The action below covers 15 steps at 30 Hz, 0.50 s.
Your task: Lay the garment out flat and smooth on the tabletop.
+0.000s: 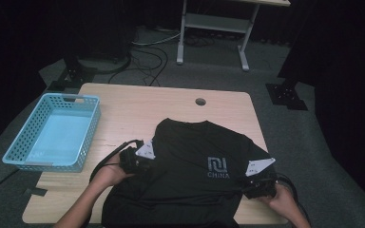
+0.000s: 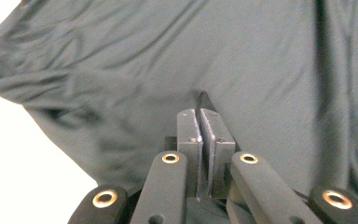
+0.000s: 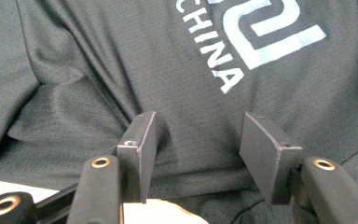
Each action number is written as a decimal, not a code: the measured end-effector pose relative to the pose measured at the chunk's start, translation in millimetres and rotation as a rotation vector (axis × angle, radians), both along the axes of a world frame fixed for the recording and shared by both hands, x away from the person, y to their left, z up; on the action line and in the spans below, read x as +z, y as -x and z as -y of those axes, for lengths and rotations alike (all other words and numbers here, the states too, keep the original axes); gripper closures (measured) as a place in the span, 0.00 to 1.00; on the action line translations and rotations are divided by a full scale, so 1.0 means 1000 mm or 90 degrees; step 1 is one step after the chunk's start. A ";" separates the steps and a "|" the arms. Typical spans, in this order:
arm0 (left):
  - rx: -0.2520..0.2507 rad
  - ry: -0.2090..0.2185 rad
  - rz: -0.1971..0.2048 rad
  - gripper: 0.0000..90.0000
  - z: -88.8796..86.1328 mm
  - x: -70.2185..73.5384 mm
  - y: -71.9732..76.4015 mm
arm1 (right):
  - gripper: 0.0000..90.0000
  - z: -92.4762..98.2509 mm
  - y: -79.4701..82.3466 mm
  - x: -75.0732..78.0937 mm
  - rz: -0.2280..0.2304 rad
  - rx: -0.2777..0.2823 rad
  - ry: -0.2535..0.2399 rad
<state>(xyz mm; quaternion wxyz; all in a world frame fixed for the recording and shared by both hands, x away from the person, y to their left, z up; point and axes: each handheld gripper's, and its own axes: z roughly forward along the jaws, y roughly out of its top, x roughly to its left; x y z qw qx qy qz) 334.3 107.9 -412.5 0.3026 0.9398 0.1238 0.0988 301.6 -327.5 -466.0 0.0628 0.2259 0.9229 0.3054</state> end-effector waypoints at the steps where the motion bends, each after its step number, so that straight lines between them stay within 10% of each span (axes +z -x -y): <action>1: 0.010 -0.004 0.003 0.97 -0.006 0.002 -0.002 | 0.51 0.000 0.000 0.000 0.000 0.000 0.001; 15: 0.094 -0.033 0.026 0.97 -0.061 0.017 -0.018 | 0.49 -0.005 0.000 0.002 -0.006 -0.006 0.024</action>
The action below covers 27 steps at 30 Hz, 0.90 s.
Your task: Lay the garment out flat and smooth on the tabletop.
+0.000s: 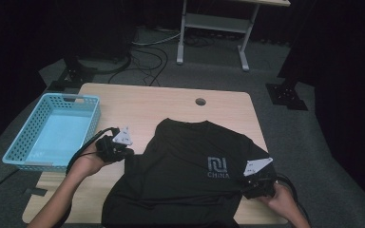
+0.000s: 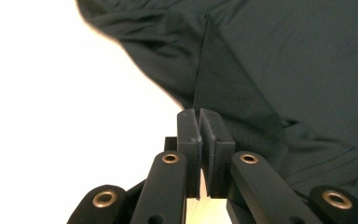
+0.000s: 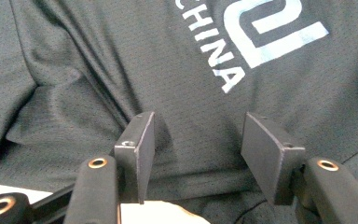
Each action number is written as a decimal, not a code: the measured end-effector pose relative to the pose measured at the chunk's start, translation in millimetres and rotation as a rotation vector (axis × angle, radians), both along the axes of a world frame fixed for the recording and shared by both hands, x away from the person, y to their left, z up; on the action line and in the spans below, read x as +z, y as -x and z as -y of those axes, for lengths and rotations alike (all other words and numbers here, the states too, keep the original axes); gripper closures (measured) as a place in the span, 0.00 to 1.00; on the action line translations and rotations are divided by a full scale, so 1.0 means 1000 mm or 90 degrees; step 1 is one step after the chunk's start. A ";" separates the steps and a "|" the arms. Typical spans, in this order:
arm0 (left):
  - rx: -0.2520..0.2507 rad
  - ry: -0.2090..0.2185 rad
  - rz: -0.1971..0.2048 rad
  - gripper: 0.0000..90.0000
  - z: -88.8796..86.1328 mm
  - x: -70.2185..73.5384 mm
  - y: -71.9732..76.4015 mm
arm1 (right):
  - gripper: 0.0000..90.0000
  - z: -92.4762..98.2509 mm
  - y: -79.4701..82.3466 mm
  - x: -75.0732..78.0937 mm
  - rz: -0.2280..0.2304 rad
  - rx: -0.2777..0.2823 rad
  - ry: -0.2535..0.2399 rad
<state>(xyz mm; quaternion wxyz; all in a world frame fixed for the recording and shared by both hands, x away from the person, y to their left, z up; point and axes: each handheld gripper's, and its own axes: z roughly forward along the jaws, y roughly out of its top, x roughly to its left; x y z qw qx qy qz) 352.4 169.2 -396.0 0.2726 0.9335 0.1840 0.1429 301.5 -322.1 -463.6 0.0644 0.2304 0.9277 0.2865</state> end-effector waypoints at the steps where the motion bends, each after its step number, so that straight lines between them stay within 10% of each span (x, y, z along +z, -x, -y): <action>1: 0.006 -0.005 0.001 0.97 -0.004 0.001 0.000 | 0.49 0.000 0.000 0.000 0.000 0.001 0.001; 27: 0.159 -0.094 0.051 0.96 -0.087 0.026 -0.008 | 0.49 -0.005 -0.001 0.003 -0.011 -0.002 0.027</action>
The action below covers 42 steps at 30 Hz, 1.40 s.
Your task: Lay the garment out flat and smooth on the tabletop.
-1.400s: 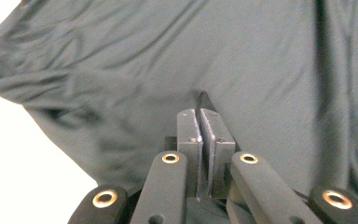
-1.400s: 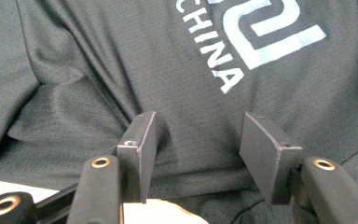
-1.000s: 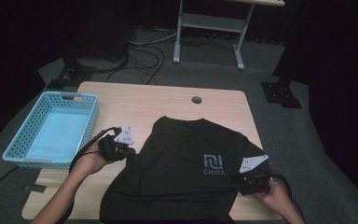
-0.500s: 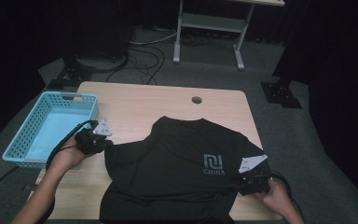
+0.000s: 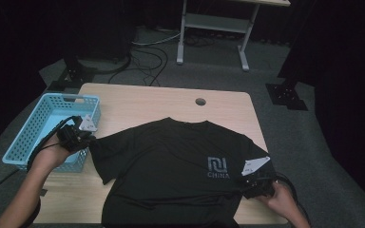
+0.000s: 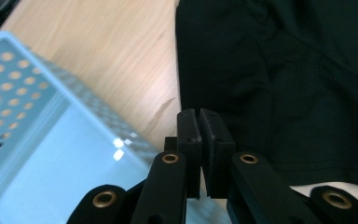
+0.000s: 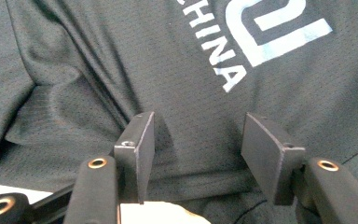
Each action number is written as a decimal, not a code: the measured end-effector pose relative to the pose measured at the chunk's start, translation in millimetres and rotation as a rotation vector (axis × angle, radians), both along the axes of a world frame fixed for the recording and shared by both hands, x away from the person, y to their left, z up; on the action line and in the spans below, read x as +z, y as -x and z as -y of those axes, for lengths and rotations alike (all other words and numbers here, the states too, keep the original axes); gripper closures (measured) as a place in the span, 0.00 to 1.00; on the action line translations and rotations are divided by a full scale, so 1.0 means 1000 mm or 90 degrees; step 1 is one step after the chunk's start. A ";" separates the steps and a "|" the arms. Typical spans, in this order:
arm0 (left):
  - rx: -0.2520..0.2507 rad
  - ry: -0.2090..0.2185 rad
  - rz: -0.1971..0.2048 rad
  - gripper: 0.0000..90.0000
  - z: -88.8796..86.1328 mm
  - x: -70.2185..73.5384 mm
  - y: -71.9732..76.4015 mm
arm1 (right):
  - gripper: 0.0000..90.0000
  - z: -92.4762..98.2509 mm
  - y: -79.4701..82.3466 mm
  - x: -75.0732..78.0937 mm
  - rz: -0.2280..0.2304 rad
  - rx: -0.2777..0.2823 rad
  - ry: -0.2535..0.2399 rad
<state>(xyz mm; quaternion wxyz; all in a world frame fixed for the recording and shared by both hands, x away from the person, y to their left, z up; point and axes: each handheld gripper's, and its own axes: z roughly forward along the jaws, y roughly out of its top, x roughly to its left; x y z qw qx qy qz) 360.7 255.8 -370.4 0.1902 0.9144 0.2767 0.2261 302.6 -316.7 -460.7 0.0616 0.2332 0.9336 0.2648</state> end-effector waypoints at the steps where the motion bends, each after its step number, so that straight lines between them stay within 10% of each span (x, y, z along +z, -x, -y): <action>1: 0.002 0.001 0.002 0.93 0.000 0.000 -0.001 | 0.49 0.000 0.000 0.000 -0.001 -0.001 0.001; 10: -0.018 0.053 -0.008 0.59 0.023 -0.007 0.001 | 0.41 -0.003 -0.001 0.002 -0.018 -0.016 -0.003; 20: -0.050 0.104 -0.017 0.25 0.074 -0.032 0.008 | 0.34 0.014 -0.004 0.011 0.014 -0.141 -0.026; 29: -0.058 0.145 -0.060 0.22 0.107 -0.066 0.016 | 0.34 0.021 -0.006 0.004 0.011 -0.225 -0.030; 42: 0.024 0.169 -0.089 0.18 0.108 -0.091 0.022 | 0.31 0.011 -0.010 -0.005 0.025 -0.235 -0.017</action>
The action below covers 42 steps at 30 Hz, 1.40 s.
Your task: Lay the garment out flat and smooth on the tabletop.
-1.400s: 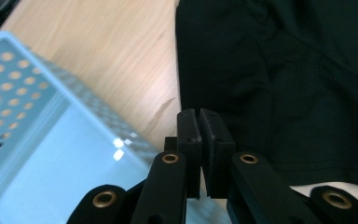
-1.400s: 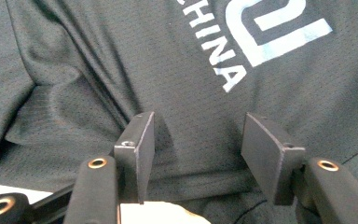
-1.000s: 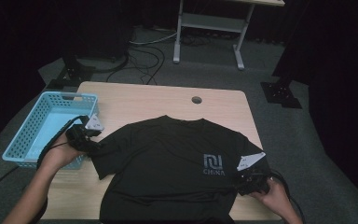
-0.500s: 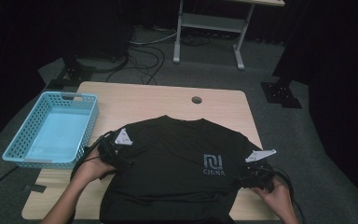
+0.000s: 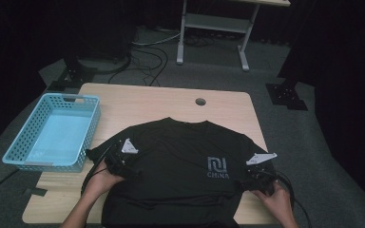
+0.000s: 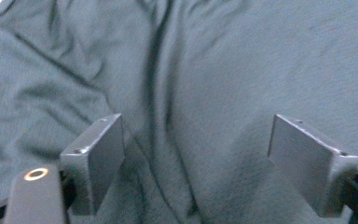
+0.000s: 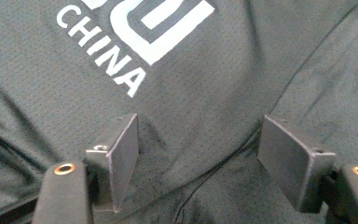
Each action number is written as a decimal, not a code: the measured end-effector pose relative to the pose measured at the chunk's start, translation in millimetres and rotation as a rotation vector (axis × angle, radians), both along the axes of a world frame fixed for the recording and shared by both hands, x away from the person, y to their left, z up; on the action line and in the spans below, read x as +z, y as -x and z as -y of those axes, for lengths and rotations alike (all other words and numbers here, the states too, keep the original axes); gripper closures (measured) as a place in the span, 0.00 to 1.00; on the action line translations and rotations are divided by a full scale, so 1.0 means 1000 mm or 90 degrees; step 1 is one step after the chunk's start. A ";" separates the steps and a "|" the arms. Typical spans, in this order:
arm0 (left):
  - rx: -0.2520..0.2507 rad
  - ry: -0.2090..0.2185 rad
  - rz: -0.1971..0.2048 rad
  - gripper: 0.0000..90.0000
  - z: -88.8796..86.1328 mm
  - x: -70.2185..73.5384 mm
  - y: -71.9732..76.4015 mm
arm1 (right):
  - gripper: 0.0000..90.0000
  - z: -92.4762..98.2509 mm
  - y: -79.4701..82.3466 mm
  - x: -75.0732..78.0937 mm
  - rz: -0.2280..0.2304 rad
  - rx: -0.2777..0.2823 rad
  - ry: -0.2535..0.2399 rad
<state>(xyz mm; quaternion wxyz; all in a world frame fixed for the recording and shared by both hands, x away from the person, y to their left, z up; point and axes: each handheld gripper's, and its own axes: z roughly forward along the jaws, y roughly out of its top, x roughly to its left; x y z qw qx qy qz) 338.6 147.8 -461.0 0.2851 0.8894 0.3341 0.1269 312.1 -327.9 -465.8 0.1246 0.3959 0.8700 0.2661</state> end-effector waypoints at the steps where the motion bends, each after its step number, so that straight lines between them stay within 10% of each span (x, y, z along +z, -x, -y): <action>1: 0.004 0.000 -0.004 0.18 -0.001 -0.002 0.000 | 0.30 0.001 -0.001 0.000 0.001 0.005 -0.001; 25: 0.025 -0.001 -0.021 0.10 -0.001 -0.006 -0.045 | 0.30 0.030 -0.070 0.001 -0.006 0.080 0.002; 32: 0.035 0.006 -0.025 0.11 -0.001 -0.004 -0.049 | 0.25 0.030 -0.074 0.000 -0.004 0.065 -0.005; 42: 0.080 0.012 0.044 0.12 0.005 0.001 -0.025 | 0.25 0.013 -0.055 0.000 0.005 -0.037 0.004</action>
